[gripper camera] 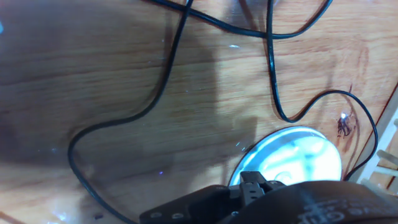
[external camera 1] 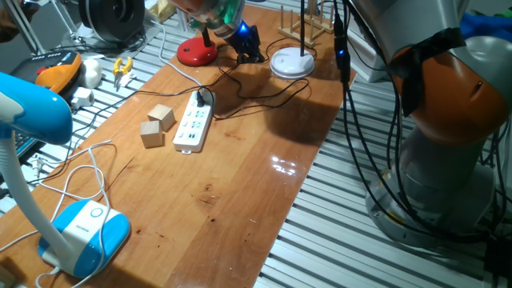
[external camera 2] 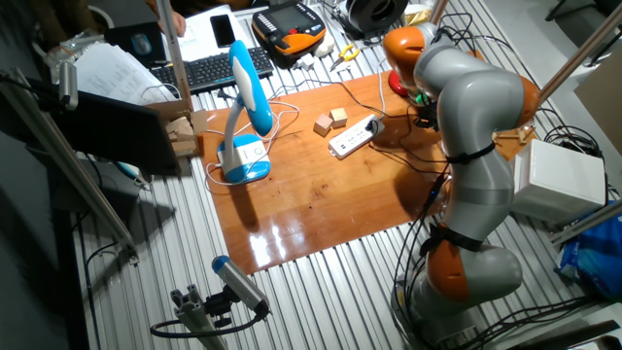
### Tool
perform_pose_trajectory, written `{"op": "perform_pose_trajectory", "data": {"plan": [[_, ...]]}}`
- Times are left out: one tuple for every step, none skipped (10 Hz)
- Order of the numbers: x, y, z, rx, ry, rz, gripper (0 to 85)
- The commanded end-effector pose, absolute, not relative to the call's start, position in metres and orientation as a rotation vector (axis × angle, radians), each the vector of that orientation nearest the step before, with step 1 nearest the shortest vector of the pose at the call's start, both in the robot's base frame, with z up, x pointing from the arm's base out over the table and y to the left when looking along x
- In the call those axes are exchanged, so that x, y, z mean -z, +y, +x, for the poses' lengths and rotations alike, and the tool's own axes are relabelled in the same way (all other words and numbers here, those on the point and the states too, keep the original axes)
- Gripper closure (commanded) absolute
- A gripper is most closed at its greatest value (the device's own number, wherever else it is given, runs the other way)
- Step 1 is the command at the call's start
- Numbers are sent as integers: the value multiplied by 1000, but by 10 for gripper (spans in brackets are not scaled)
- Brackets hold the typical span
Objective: Plug in the power cord of the desk lamp, turn on the socket, and light up the desk lamp
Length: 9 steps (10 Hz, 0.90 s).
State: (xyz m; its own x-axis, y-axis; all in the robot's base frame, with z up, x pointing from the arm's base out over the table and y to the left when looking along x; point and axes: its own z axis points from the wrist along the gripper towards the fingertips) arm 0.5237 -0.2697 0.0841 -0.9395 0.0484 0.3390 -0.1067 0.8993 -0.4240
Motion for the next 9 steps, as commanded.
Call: {"op": "perform_pose_trajectory", "data": {"plan": [[-86,-269,522,-636,-2721,37,850],[-88,-267,520,-634,-2719,32,850],[-90,-262,519,-637,-2716,17,850],[-94,-256,516,-646,-2715,3,850],[-96,-255,513,-659,-2718,1,850],[-97,-257,511,-675,-2728,2,850],[-96,-259,511,-714,-2728,12,850],[-94,-263,512,-741,-2729,31,850],[-91,-269,513,-744,-2735,45,850]]}}
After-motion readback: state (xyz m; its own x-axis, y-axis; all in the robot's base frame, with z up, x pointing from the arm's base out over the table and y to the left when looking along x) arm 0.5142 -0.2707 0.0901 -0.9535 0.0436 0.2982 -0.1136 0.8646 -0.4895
